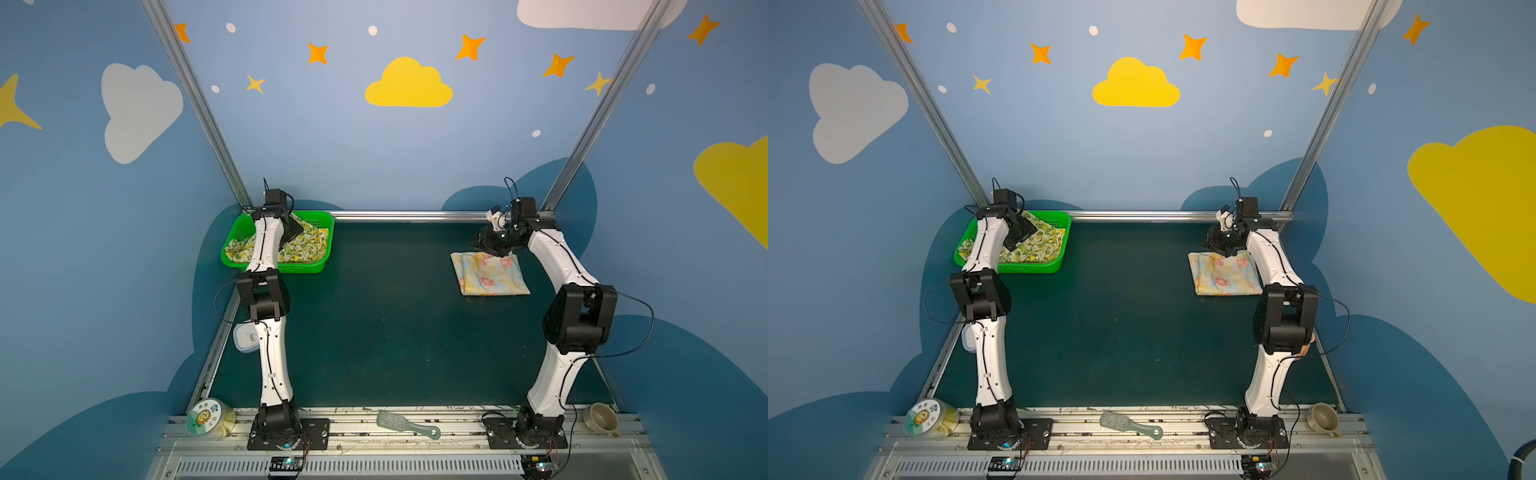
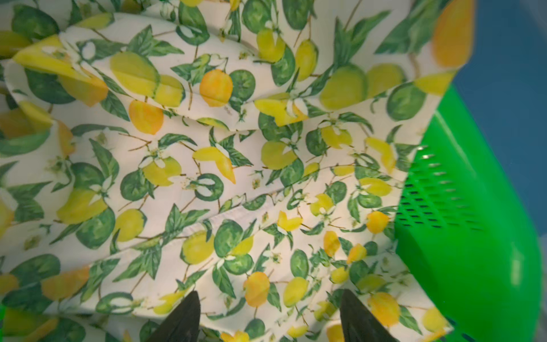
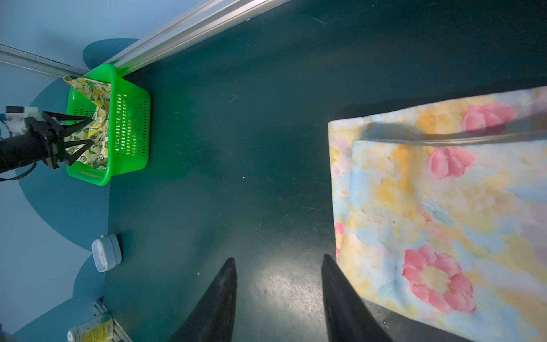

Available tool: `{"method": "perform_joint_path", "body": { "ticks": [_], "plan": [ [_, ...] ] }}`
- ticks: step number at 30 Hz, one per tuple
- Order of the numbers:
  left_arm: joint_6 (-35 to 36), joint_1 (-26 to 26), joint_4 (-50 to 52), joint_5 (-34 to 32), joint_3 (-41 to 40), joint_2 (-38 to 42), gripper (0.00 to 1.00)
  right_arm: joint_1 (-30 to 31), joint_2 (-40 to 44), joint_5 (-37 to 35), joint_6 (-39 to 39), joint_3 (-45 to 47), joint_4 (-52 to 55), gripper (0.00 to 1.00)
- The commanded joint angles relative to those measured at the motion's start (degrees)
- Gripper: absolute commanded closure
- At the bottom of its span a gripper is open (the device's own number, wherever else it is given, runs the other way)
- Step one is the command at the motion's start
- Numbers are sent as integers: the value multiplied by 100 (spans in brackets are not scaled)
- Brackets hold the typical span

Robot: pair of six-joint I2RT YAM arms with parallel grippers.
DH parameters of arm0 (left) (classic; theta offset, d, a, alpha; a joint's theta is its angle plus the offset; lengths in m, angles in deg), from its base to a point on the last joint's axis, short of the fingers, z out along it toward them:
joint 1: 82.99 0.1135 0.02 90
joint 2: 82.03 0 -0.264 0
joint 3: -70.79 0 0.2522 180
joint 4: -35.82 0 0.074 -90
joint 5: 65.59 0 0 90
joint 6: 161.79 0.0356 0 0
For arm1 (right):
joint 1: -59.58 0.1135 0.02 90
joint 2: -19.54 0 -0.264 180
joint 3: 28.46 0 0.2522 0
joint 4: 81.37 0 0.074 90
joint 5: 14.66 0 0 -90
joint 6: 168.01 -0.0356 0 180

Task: Fold and stack skirts
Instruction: Pick up the skirt from the basket.

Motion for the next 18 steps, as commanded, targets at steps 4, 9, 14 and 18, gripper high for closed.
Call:
{"method": "perform_joint_path", "body": {
  "ticks": [4,9,14,18],
  "plan": [
    [336,131,148,-409,48,-173,23,77,98,153,-96,-161,66,54],
    [521,175,-75,-257,-37,-341,22,85,115,188,-119,-266,109,54],
    [618,169,-206,-112,-37,-552,22,121,99,132,-129,-381,208,53],
    [592,175,-339,36,-37,-683,24,143,120,112,-138,-401,263,54]
  ]
}}
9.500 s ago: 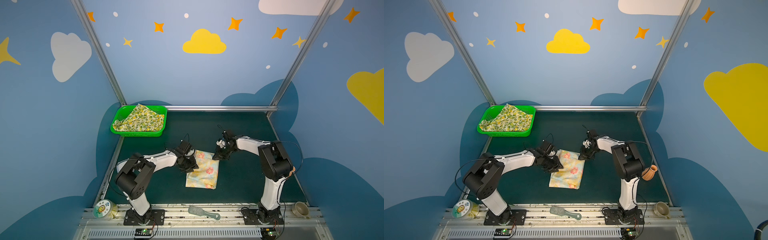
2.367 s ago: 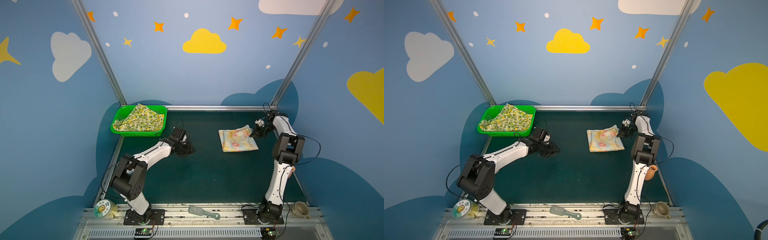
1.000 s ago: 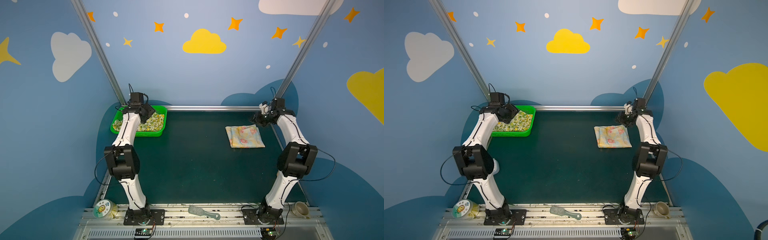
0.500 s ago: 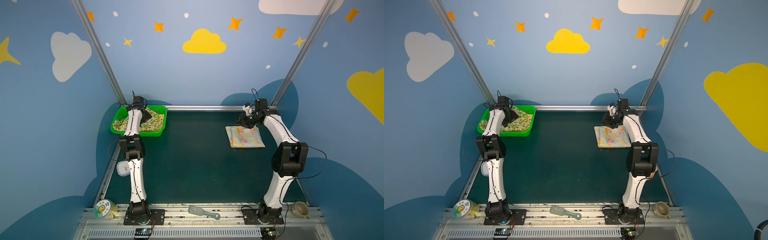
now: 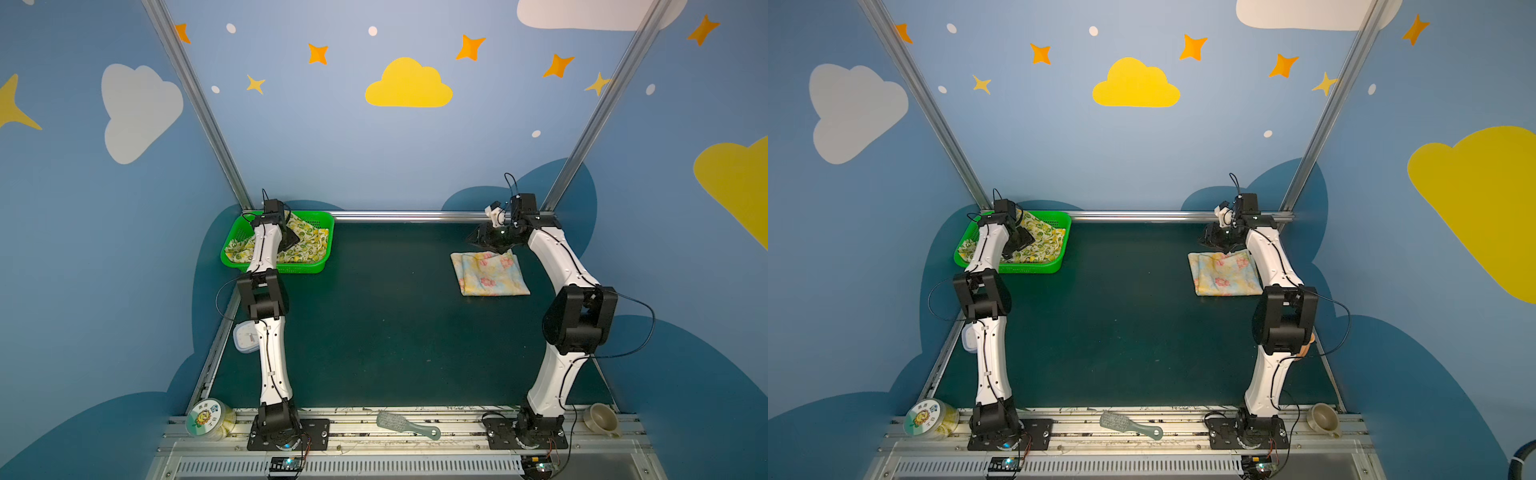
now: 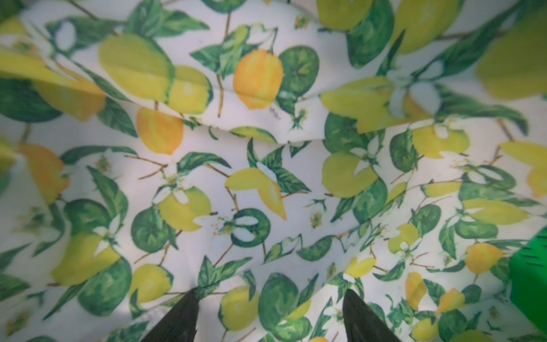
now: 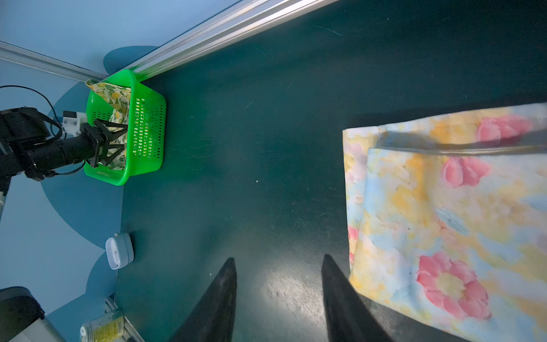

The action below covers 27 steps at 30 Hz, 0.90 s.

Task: Fold and stack skirts
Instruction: Pick up the skirt from the basket.

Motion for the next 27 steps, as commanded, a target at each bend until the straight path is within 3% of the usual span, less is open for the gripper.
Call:
{"method": "perform_joint_path", "body": {
  "ticks": [1,3,9,10,27],
  "plan": [
    [66,1,-135,170,-37,-198,26,56,127,1,-53,-123,187,54],
    [48,1,-201,224,-37,-244,32,67,149,-10,-63,-124,204,54],
    [-16,0,-303,399,-37,-210,91,102,235,-72,-59,-141,259,53],
    [-14,-1,-304,442,-28,-171,96,110,251,-89,-63,-134,256,53],
    [82,-282,-446,660,-28,2375,96,214,968,-157,-87,-70,260,54]
  ]
}}
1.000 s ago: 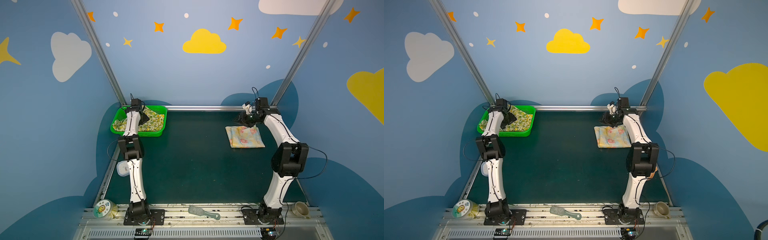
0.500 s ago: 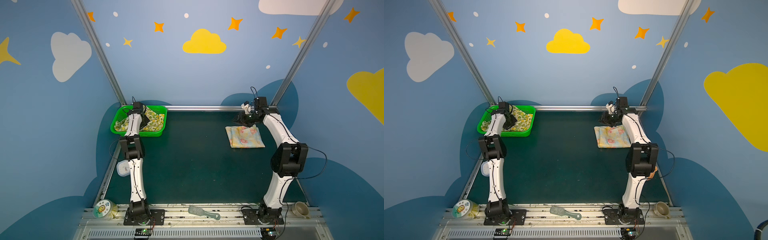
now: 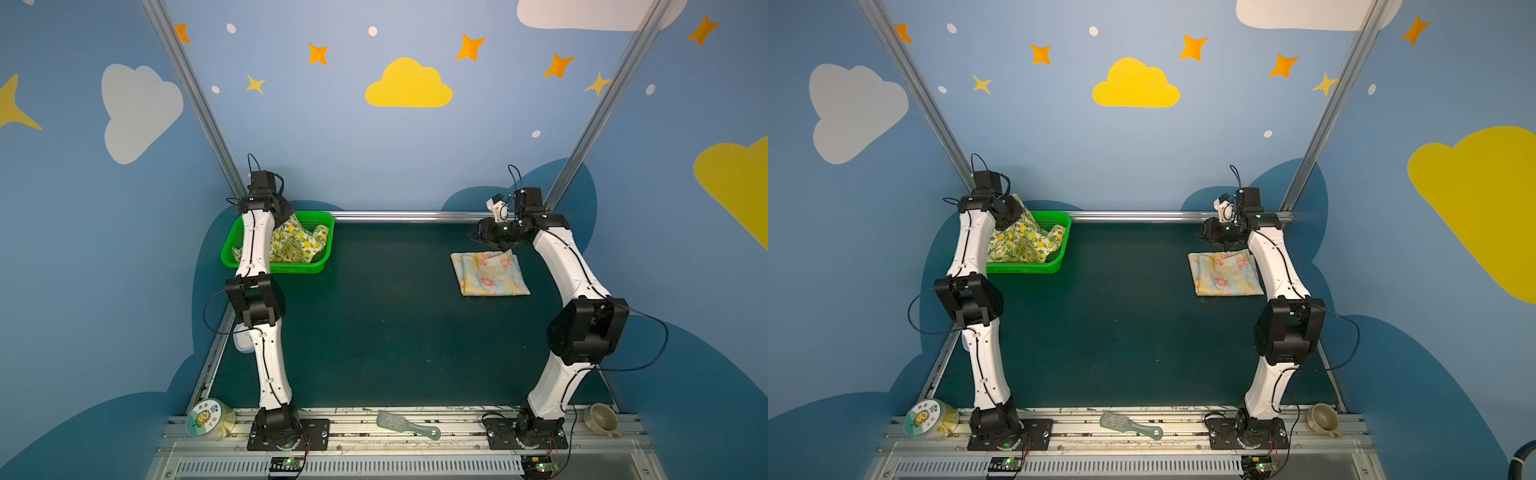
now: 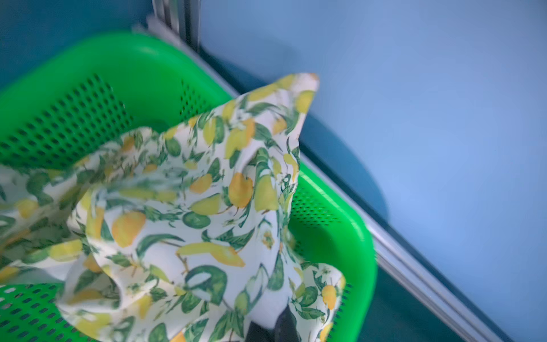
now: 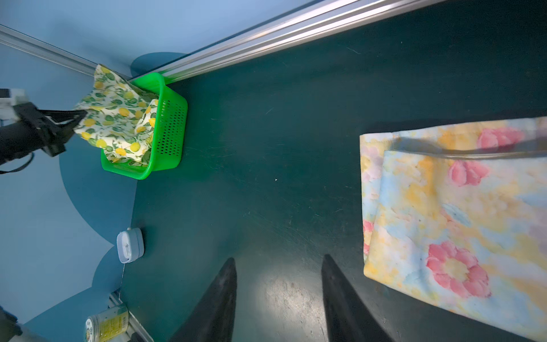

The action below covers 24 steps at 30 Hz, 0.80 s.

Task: Fold and stack skirts
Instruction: Pick up the skirt from the basket.

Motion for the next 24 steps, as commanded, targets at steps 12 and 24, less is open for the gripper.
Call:
{"method": "perform_joint_path", "body": {
  "ticks": [12,24],
  "plan": [
    [422,-951,-312,546,398,1901,96,221,2386,-258,-112,2069,-1287,60],
    [464,-2180,-256,1000,214,2983,96,518,3220,74,-173,2712,-1216,61]
  ]
}}
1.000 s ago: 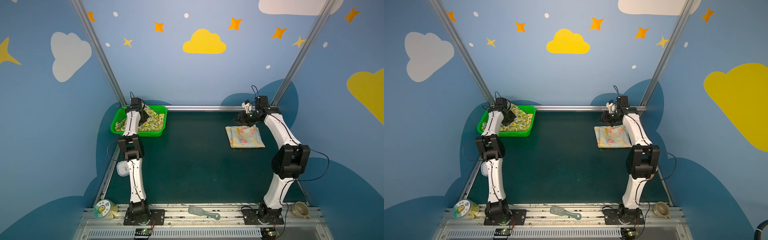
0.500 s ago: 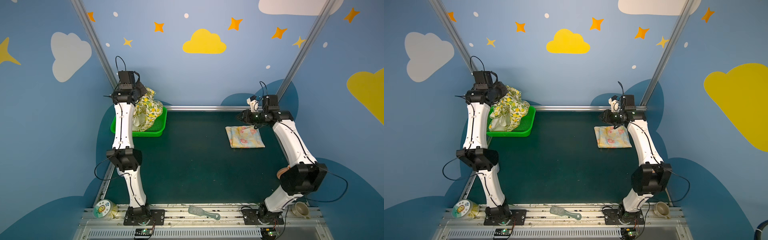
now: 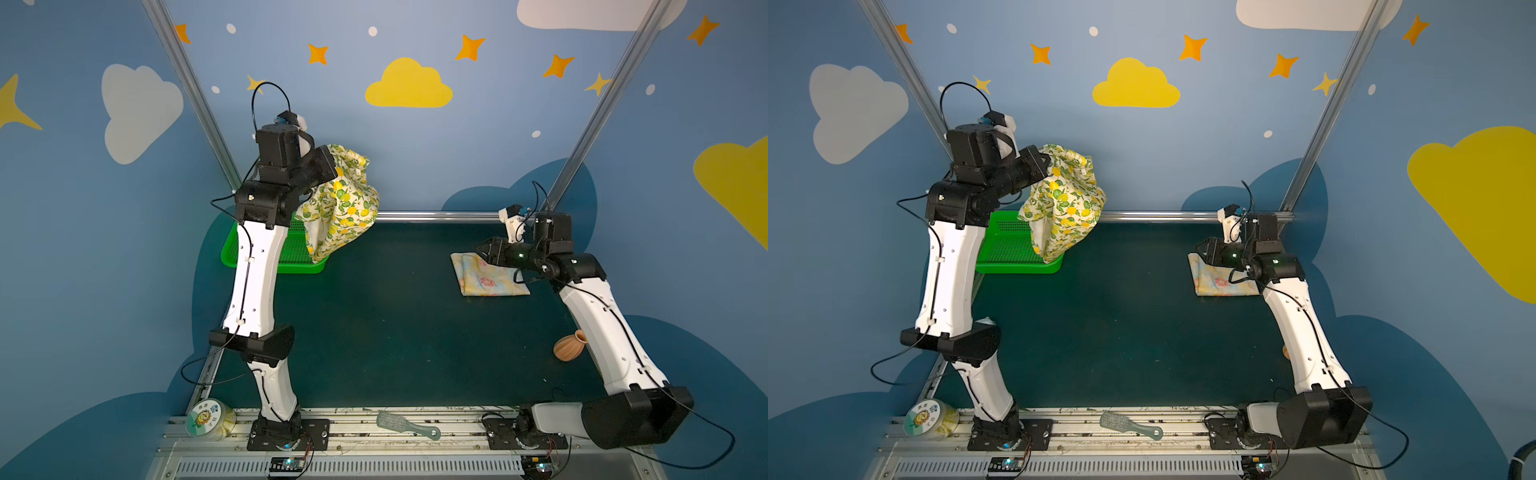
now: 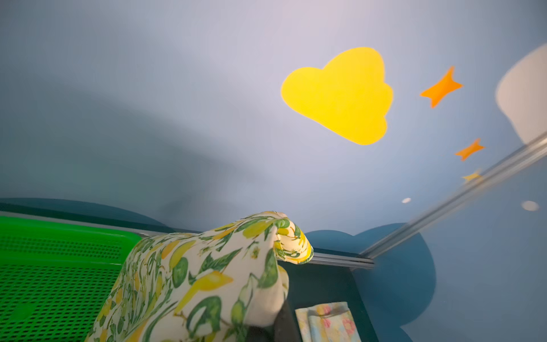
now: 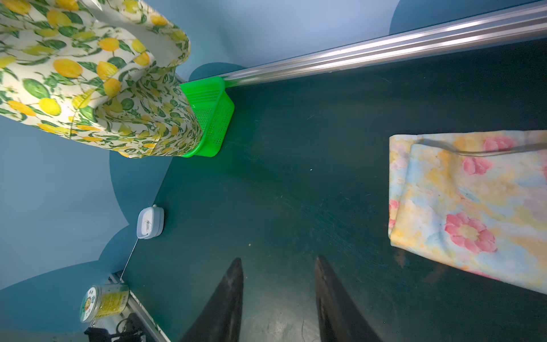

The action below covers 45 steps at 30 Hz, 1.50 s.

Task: Fold and stack skirts
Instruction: Pick up the skirt from the basket, then place the skirt at the center of the table.

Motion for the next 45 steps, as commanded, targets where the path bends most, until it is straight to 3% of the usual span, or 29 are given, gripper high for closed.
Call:
{"method": "perform_joint_path", "body": {
  "ticks": [1,4,9,12,13,14,18,22,24,26,28,29,31,33,35,38,41,45],
  "plan": [
    [28,-180,-120,184,-120,441,96,132,216,178,-84,141,-189,61],
    [-48,-404,-198,386,-514,797,96,292,318,199,-177,304,-314,60],
    [-346,-744,-658,416,-2212,1709,96,505,251,411,-409,506,-453,57],
    [-682,-947,-1337,290,-3868,2446,96,793,272,165,-420,631,-521,83],
    [-890,-996,-1568,271,-4405,2680,96,913,314,-48,-422,681,-534,96],
    [-1018,-1041,-1865,375,-5026,2889,96,1014,324,-218,-420,707,-529,100],
    [-1510,-1371,-3068,559,-6833,3454,96,1120,41,-77,-406,677,-456,100],
    [-1436,-1938,-3752,548,-7935,3675,96,1328,-130,-272,-218,782,-450,100],
    [-1486,-2152,-3982,676,-8306,3740,96,1370,-21,-278,-385,963,-549,90],
    [-1427,-2409,-3904,674,-8602,3878,96,1442,177,-163,-583,1216,-775,74],
    [-1424,-2554,-3772,596,-9059,4098,93,1562,283,-308,-620,1375,-831,68],
    [-1529,-2575,-3771,549,-9376,4253,77,1641,288,-441,-616,1464,-840,62],
    [-1750,-2585,-3869,658,-9991,4621,59,1786,163,-559,-601,1493,-769,57],
    [-2045,-2584,-3676,509,-10462,5120,34,1910,14,-657,-637,1547,-759,54],
    [-2196,-2577,-3109,21,-10689,5734,24,1920,-159,-634,-716,1626,-883,44],
    [-2324,-2417,-2491,-904,-10839,6330,17,1913,-609,-683,-776,1647,-1006,37],
    [-2338,-1855,-2383,-744,-10726,6106,13,1856,-1232,-713,-905,1406,-767,35],
    [-2422,-1083,-2593,-256,-10405,4812,11,1837,-2397,-481,-813,451,451,30]
  ]
}}
